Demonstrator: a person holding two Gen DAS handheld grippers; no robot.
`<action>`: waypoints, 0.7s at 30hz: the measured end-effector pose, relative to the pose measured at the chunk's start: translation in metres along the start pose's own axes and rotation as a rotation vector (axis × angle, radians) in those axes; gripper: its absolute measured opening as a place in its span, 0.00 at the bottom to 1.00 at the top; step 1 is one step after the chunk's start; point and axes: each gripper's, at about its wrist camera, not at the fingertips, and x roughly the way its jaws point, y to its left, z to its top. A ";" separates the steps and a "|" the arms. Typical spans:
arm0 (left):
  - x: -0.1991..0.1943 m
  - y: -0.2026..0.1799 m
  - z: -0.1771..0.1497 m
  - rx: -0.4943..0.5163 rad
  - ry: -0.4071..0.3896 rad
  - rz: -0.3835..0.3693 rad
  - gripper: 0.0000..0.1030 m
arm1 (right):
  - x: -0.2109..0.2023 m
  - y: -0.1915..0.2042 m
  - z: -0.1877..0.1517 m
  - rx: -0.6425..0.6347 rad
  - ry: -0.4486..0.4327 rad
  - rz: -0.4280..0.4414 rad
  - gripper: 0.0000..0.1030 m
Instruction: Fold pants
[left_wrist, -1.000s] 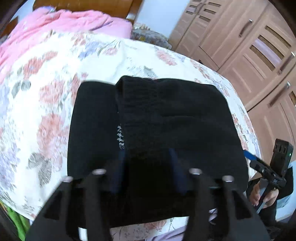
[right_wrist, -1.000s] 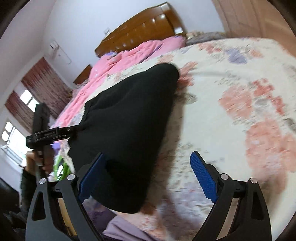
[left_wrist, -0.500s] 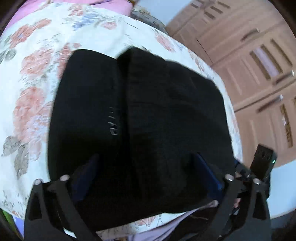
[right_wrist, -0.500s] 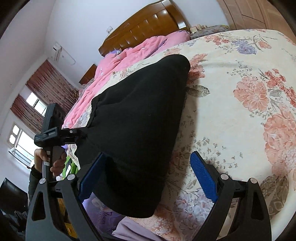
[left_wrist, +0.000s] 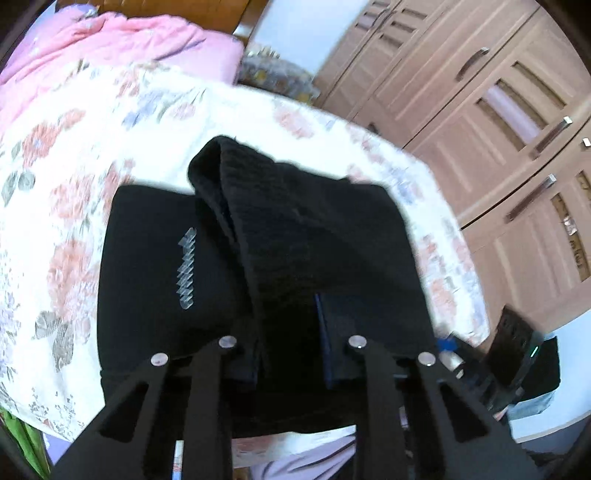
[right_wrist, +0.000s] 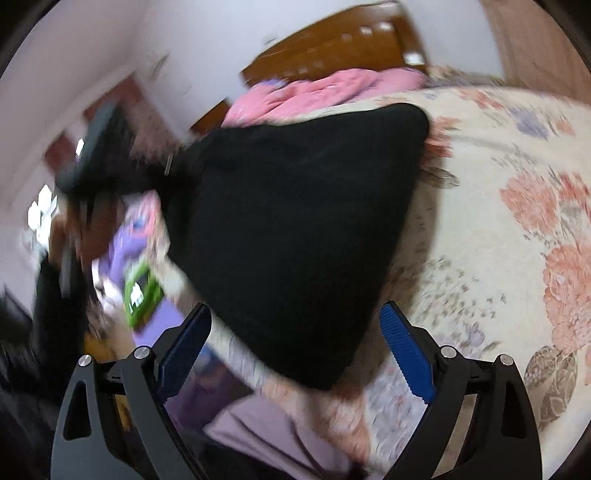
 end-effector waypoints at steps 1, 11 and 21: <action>-0.006 -0.008 0.006 0.003 -0.014 -0.019 0.21 | 0.001 0.007 -0.005 -0.040 0.014 -0.017 0.87; -0.060 -0.051 0.026 0.052 -0.115 -0.105 0.20 | 0.007 0.020 -0.016 -0.105 -0.057 -0.433 0.87; -0.060 0.078 -0.004 -0.155 -0.093 -0.049 0.20 | 0.038 0.045 -0.016 -0.208 0.015 -0.496 0.87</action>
